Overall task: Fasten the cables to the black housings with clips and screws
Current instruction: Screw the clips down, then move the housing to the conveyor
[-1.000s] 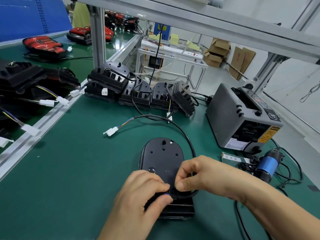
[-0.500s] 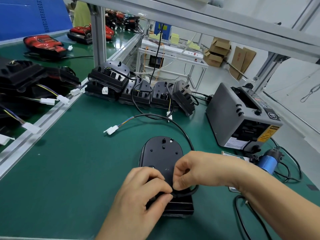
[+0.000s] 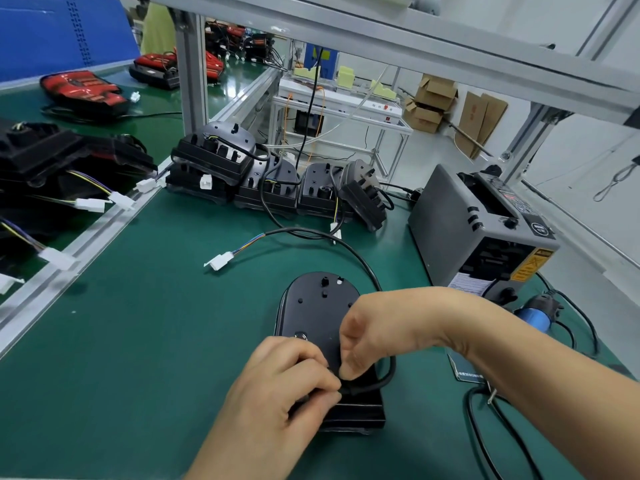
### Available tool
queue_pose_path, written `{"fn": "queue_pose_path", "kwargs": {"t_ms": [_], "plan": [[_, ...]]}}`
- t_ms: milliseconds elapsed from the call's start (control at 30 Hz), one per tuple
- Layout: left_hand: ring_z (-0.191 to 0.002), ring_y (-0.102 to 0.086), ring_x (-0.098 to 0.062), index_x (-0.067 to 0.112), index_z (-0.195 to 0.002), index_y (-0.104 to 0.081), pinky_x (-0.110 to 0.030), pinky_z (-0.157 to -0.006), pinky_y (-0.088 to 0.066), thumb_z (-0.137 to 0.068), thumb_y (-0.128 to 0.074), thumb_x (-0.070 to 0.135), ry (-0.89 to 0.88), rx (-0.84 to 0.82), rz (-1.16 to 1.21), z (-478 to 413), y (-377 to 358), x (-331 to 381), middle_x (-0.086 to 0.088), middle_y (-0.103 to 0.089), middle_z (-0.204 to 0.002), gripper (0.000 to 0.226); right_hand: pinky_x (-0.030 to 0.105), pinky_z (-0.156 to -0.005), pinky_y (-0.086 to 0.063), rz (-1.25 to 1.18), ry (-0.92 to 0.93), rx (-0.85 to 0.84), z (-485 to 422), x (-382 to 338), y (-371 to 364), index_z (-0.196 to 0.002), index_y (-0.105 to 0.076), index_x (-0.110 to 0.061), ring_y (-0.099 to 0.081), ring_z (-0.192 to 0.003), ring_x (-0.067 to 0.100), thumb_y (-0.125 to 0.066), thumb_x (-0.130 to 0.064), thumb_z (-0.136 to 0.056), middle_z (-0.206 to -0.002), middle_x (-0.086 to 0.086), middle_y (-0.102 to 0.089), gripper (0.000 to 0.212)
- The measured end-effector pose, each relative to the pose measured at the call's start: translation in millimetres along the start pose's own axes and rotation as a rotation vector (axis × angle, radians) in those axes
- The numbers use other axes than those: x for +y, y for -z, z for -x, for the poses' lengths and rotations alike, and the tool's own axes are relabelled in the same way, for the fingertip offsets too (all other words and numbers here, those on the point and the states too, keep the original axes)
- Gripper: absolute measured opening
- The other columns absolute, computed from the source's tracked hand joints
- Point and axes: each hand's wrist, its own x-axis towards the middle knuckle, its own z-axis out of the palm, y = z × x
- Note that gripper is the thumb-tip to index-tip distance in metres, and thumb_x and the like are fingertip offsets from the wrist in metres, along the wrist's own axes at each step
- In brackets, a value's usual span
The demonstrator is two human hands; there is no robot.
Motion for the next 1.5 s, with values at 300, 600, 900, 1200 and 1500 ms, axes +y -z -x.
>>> {"fn": "queue_pose_path", "kwargs": {"t_ms": [300,600,900,1200,1500], "plan": [[-0.084,-0.050,-0.002,0.031,-0.076,-0.062,-0.019,-0.065,-0.042,-0.076,-0.062,0.040,0.005,-0.002,-0.030,-3.8,-5.7,3.8,0.018,-0.053,-0.084,0.009,0.019,-0.066,-0.042,-0.003,0.014,-0.034,-1.6,0.7,2.5,-0.086,-0.066,-0.024,-0.054,-0.075,0.007,-0.070,-0.042,-0.080,-0.073,-0.015,-0.060,0.020],[-0.069,-0.048,-0.015,0.016,-0.069,-0.062,-0.033,-0.052,-0.050,-0.082,-0.063,0.031,-0.136,0.114,-0.254,4.7,-22.9,2.4,0.005,-0.049,-0.072,0.020,0.014,-0.054,-0.037,0.013,0.011,-0.106,-6.9,-1.4,8.3,-0.070,-0.059,-0.027,-0.049,-0.057,-0.005,-0.069,-0.039,-0.083,-0.067,-0.014,-0.055,0.020],[-0.070,-0.058,-0.023,0.018,-0.081,-0.057,-0.036,-0.091,-0.051,-0.081,-0.066,0.011,-0.241,0.143,-0.222,10.7,-24.7,-8.4,-0.001,-0.054,-0.075,0.012,0.018,-0.063,-0.041,-0.029,0.026,-0.104,-7.5,2.6,6.9,-0.078,-0.061,-0.025,-0.051,-0.068,0.000,-0.070,-0.040,-0.081,-0.074,-0.012,-0.058,0.018],[-0.084,-0.057,-0.012,0.021,-0.091,-0.059,-0.036,-0.092,-0.051,-0.070,-0.072,0.000,-0.271,0.180,-0.210,10.6,-25.9,-8.5,0.004,-0.049,-0.083,0.031,0.024,-0.078,-0.044,-0.087,0.045,-0.109,-8.6,10.1,6.0,-0.073,-0.063,-0.028,-0.052,-0.069,0.004,-0.070,-0.042,-0.081,-0.067,-0.013,-0.061,0.017],[-0.085,-0.062,-0.009,0.021,-0.087,-0.064,-0.032,-0.094,-0.051,-0.084,-0.061,0.015,-0.235,0.128,-0.145,7.4,-20.7,-8.1,0.005,-0.056,-0.083,0.007,0.023,-0.078,-0.043,-0.114,0.080,-0.106,-10.1,14.9,5.0,-0.082,-0.071,-0.028,-0.051,-0.066,0.002,-0.067,-0.042,-0.083,-0.066,-0.014,-0.064,0.015]]}}
